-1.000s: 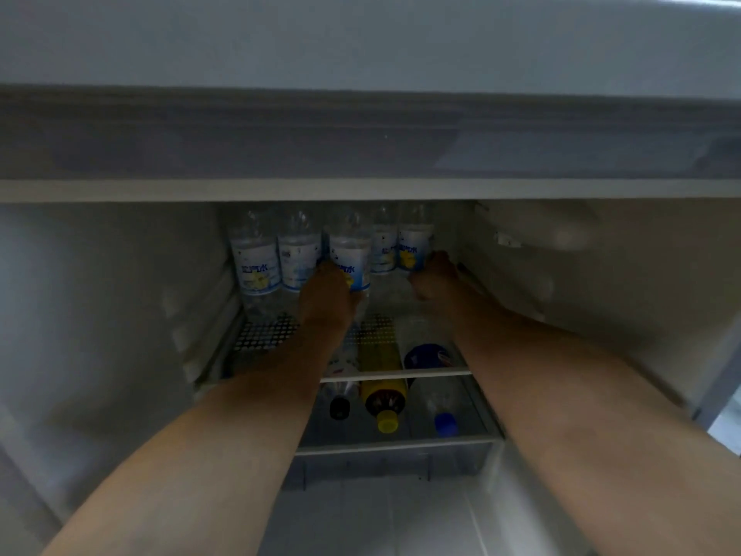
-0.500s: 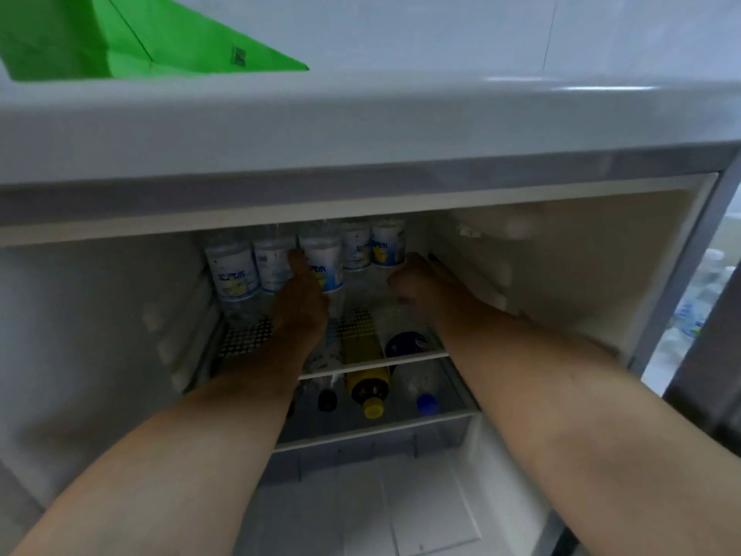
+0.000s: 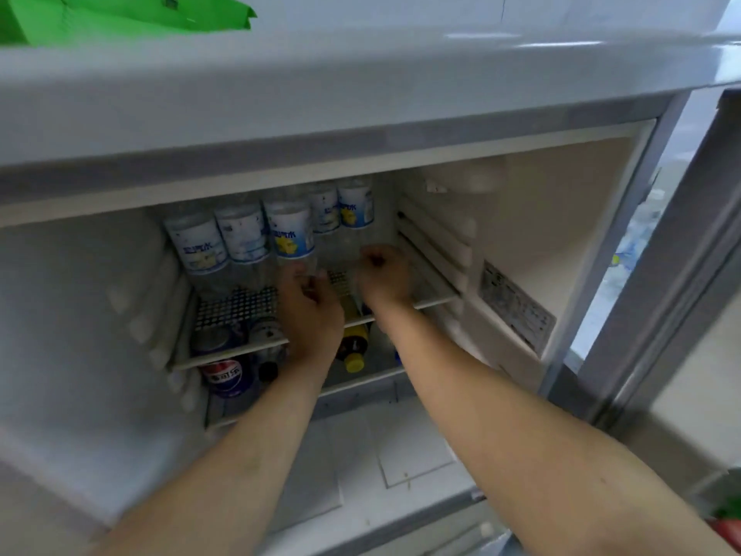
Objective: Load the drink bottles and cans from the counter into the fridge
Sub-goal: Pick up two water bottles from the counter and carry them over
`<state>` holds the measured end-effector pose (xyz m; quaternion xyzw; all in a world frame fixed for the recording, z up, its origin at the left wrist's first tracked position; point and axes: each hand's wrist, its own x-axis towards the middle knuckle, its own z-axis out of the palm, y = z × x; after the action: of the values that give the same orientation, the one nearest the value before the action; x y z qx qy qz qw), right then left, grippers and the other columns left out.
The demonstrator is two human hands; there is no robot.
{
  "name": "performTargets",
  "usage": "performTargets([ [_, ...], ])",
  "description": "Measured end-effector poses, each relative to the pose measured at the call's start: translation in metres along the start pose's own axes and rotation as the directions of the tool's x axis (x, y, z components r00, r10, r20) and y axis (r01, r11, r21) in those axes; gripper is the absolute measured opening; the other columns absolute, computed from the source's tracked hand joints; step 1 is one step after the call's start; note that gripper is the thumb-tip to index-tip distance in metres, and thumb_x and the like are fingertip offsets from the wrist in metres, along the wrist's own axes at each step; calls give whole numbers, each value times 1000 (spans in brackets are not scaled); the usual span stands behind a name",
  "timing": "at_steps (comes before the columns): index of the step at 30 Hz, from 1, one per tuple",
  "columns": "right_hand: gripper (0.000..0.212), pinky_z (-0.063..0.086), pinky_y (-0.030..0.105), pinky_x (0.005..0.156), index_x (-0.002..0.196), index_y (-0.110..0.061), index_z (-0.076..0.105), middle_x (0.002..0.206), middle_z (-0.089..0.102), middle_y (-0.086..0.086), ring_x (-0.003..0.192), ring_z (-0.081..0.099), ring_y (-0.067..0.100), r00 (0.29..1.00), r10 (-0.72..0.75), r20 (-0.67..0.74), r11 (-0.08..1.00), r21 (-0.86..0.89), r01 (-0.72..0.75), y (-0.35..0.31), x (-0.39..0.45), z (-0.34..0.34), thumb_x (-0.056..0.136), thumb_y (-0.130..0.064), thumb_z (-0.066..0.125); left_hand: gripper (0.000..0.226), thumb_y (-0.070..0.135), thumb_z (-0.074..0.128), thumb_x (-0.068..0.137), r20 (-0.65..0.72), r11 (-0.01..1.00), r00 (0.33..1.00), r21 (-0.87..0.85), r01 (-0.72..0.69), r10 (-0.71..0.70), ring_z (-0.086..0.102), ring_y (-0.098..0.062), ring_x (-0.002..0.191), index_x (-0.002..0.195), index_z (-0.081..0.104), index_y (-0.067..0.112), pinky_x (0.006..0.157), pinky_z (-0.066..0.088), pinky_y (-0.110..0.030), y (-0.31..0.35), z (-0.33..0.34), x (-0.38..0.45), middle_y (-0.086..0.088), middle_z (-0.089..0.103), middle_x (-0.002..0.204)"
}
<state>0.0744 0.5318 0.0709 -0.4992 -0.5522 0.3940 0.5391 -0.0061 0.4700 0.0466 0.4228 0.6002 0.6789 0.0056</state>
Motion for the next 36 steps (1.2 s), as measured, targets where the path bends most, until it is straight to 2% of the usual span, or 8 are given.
performTargets([
  [5, 15, 46, 19, 63, 88, -27, 69, 87, 68, -9, 80, 63, 6, 1000, 12, 11, 997, 79, -13, 5, -60, -32, 91, -15, 60, 12, 14, 56, 97, 60, 998, 997, -38, 59, -57, 51, 19, 81, 107, 51, 9, 68, 36, 2, 16, -20, -48, 14, 50, 92],
  [9, 13, 44, 13, 68, 93, -31, 67, 96, 67, -11, 84, 60, 1, 998, 53, 38, 996, 69, -56, 23, -115, -79, 94, -20, 61, 13, 14, 57, 96, 117, 998, 992, -22, 51, -48, 58, -4, 87, 107, 50, 14, 75, 45, -13, 30, -36, -95, 1, 58, 98],
  [14, 16, 58, 37, 82, 90, -31, 68, 92, 70, -5, 89, 69, 19, 974, 228, -3, 970, 89, -227, 78, -205, -171, 94, -18, 60, 14, 19, 55, 98, 279, 988, 950, -23, 151, -139, 56, 13, 79, 109, 47, 20, 64, 39, 1, 49, -41, -193, 15, 55, 92],
  [20, 22, 56, 38, 75, 81, -29, 65, 83, 70, 0, 80, 66, 20, 893, 395, -215, 918, 53, -393, 145, -322, -302, 92, -10, 63, 12, 18, 56, 96, 482, 980, 855, 39, 196, -191, 56, 11, 71, 105, 49, 21, 62, 38, -5, 68, -38, -330, 16, 55, 83],
  [24, 10, 52, 30, 63, 85, -25, 69, 82, 69, -2, 75, 67, 16, 741, 552, -382, 823, 107, -558, 178, -399, -390, 90, -19, 62, 16, 14, 57, 96, 722, 955, 641, 93, 283, -260, 55, -15, 67, 107, 48, 20, 66, 45, -31, 72, -44, -418, 1, 57, 78],
  [28, 7, 52, 34, 71, 92, -23, 70, 87, 71, 1, 85, 68, 22, 562, 653, -508, 715, 167, -679, 218, -475, -466, 90, -22, 64, 24, 16, 63, 93, 883, 911, 262, 327, 253, -390, 63, -24, 66, 112, 50, 23, 61, 47, -34, 59, -54, -486, -8, 66, 79],
  [32, 8, 50, 34, 67, 94, -19, 70, 88, 71, 6, 77, 64, 22, 374, 732, -569, 597, 273, -754, 254, -541, -520, 88, -18, 66, 17, 17, 62, 94, 817, 790, -133, 577, 206, -562, 58, -17, 60, 109, 55, 23, 50, 46, -25, 40, -55, -531, -12, 70, 87],
  [36, 11, 45, 29, 54, 98, -13, 67, 82, 65, 6, 67, 56, 22, 206, 792, -574, 474, 368, -800, 276, -595, -557, 90, -19, 65, 12, 19, 59, 97, 689, 687, -251, 718, 110, -680, 54, -21, 58, 108, 55, 16, 56, 43, -25, 12, -46, -554, -11, 70, 87],
])
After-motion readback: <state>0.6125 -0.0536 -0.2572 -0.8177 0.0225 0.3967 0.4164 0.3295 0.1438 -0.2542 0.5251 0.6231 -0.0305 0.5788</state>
